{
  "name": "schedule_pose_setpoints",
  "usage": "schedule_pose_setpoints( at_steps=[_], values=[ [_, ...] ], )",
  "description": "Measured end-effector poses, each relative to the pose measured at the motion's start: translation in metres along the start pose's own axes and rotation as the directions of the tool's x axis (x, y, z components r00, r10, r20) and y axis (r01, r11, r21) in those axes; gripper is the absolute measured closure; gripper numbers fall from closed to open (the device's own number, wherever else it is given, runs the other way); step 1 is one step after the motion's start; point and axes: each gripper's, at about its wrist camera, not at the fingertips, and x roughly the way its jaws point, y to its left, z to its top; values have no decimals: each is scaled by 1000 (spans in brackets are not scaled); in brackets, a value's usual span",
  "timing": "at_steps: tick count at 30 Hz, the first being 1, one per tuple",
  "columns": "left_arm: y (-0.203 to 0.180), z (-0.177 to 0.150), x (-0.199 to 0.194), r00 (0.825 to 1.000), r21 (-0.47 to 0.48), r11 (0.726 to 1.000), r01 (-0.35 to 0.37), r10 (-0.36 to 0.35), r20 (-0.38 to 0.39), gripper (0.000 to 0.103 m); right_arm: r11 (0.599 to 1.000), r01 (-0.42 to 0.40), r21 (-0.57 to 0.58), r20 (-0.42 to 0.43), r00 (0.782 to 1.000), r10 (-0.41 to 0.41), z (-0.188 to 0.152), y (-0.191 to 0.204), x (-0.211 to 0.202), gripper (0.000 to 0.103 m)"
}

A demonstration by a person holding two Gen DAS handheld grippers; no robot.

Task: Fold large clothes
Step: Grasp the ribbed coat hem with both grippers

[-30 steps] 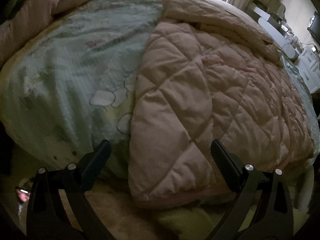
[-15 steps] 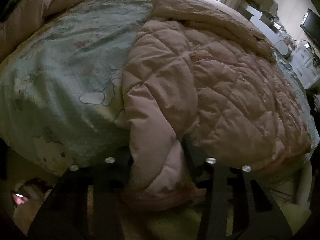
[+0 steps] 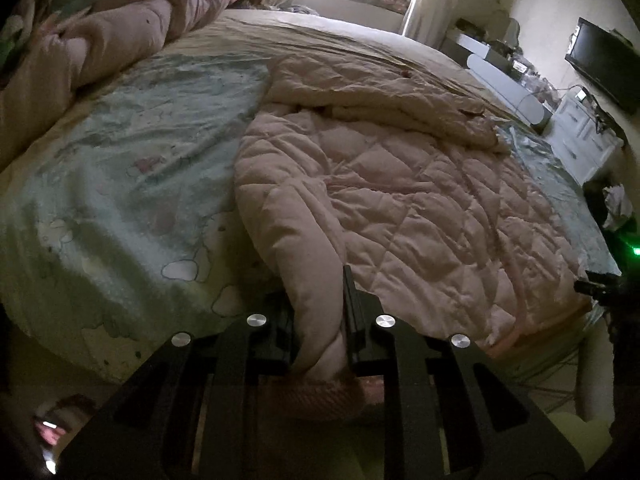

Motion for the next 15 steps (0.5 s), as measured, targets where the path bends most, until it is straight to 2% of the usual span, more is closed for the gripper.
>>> schedule_pose_setpoints(
  at_steps=[4,5,10,13,15],
  values=[
    [4,-4,11,999,-7,1000,-12,11,-31,90,999,-51,18,-45,998,52,-11,-4,7,7],
    [5,-7,12,999,-9,1000,-17,16,-38,90,996,-79,30,-57,995,80,-13,-5,10,16],
    [11,-16,22,997,-18,999,-28,27,-73,83,990,-130,50,-57,990,133,-22,-6,11,28],
    [14,-18,26,996,-22,999,-36,34,-87,75,991,-132,-1,-41,990,132,-20,1,2,43],
    [14,-20,27,995,-24,999,-39,36,-92,73,991,-131,-28,-30,991,130,-17,4,-3,64]
  ],
)
